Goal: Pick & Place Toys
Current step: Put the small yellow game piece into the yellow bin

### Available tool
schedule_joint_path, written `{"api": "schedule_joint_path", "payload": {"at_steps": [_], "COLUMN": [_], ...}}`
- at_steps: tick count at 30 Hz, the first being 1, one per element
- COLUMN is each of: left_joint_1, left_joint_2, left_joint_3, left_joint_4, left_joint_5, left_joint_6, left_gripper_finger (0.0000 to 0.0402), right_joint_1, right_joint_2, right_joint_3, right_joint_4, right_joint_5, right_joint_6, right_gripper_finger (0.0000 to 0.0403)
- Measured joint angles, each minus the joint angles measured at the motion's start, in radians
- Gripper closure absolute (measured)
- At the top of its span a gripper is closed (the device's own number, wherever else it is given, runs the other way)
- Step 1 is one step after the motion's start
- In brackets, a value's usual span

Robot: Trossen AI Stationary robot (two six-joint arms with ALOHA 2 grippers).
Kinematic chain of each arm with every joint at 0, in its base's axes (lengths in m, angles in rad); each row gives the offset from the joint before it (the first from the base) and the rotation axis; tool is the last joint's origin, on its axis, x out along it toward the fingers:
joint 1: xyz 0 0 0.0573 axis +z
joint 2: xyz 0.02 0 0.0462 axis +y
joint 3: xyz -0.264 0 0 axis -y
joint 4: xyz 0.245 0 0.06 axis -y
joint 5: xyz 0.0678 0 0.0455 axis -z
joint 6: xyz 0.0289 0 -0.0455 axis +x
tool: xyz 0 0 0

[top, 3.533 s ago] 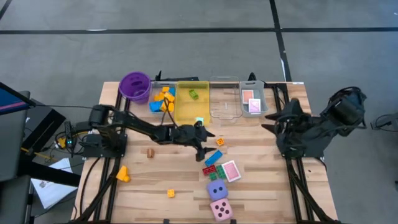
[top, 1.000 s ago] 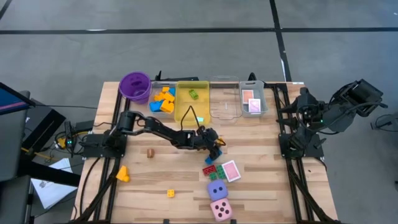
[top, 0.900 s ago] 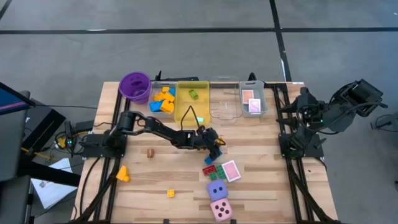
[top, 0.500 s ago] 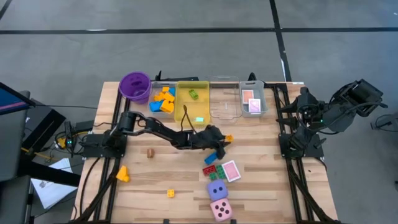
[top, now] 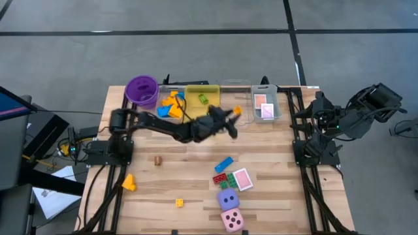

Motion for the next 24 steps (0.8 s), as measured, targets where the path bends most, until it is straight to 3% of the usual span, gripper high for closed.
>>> {"api": "schedule_joint_path", "payload": {"at_steps": [7,11,17,21,24], "left_joint_1": [0.084,0.122,0.151,0.155,0.154], "left_joint_2": [-0.228,-0.336,-0.431,-0.440,-0.438], "left_joint_3": [0.002,0.001,0.001,0.001,0.001], "left_joint_4": [-0.282,-0.519,-0.778,-0.846,-0.861], "left_joint_5": [-0.258,-0.386,-0.341,-0.243,-0.187], "left_joint_6": [0.202,0.223,0.080,-0.033,-0.037], "left_gripper_finger": [0.0263,0.0263,0.0262,0.0261,0.0255], "right_joint_1": [0.000,0.000,-0.001,0.000,0.000], "right_joint_2": [0.000,0.000,0.000,0.000,0.000], "right_joint_3": [0.000,0.000,0.000,0.000,0.000], "right_joint_4": [0.000,0.000,0.000,0.000,0.000], "right_joint_5": [0.003,0.020,0.034,0.034,0.034], "right_joint_6": [0.000,0.000,-0.003,-0.006,-0.008], "right_gripper_finger": [0.0235,0.0235,0.0235,0.0235,0.0235]}}
